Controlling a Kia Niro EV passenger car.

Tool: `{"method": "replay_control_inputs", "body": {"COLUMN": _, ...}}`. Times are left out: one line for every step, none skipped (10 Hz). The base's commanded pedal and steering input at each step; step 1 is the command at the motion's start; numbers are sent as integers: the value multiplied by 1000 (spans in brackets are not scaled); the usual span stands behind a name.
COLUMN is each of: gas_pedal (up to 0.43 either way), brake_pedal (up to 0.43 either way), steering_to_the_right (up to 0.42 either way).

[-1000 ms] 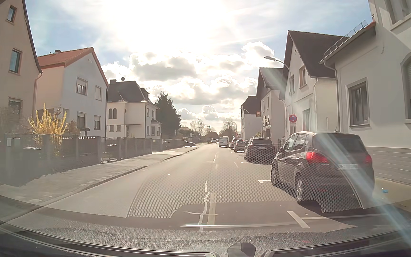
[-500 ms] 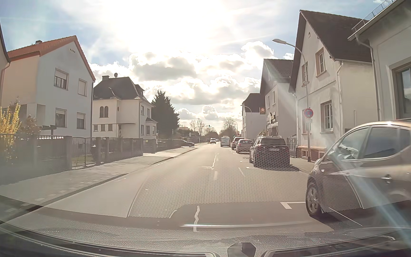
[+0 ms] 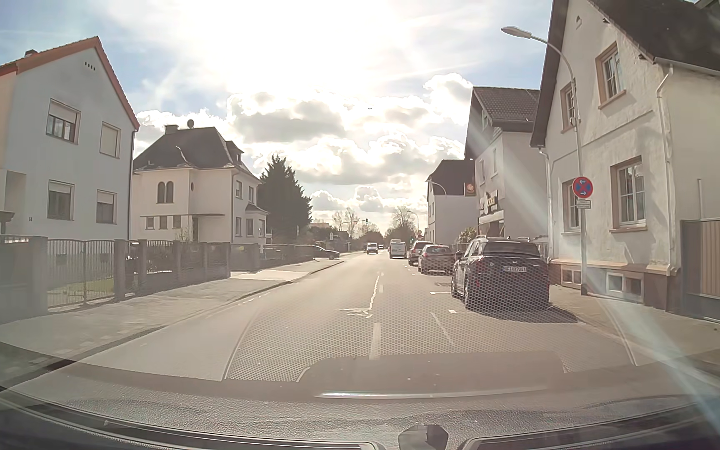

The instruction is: Follow the waypoints while adhering to traffic rules and regulations

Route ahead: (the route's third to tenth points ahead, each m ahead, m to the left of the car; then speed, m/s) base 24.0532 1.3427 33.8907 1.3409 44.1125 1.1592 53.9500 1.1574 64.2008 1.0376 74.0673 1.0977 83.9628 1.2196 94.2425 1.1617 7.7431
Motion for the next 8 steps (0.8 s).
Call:
{"method": "replay_control_inputs", "body": {"gas_pedal": 98, "brake_pedal": 0, "steering_to_the_right": -1}}
{"method": "replay_control_inputs", "body": {"gas_pedal": 98, "brake_pedal": 0, "steering_to_the_right": -2}}
{"method": "replay_control_inputs", "body": {"gas_pedal": 98, "brake_pedal": 0, "steering_to_the_right": -1}}
{"method": "replay_control_inputs", "body": {"gas_pedal": 98, "brake_pedal": 0, "steering_to_the_right": -1}}
{"method": "replay_control_inputs", "body": {"gas_pedal": 98, "brake_pedal": 0, "steering_to_the_right": -1}}
{"method": "replay_control_inputs", "body": {"gas_pedal": 87, "brake_pedal": 0, "steering_to_the_right": -1}}
{"method": "replay_control_inputs", "body": {"gas_pedal": 87, "brake_pedal": 0, "steering_to_the_right": -1}}
{"method": "replay_control_inputs", "body": {"gas_pedal": 87, "brake_pedal": 0, "steering_to_the_right": -1}}
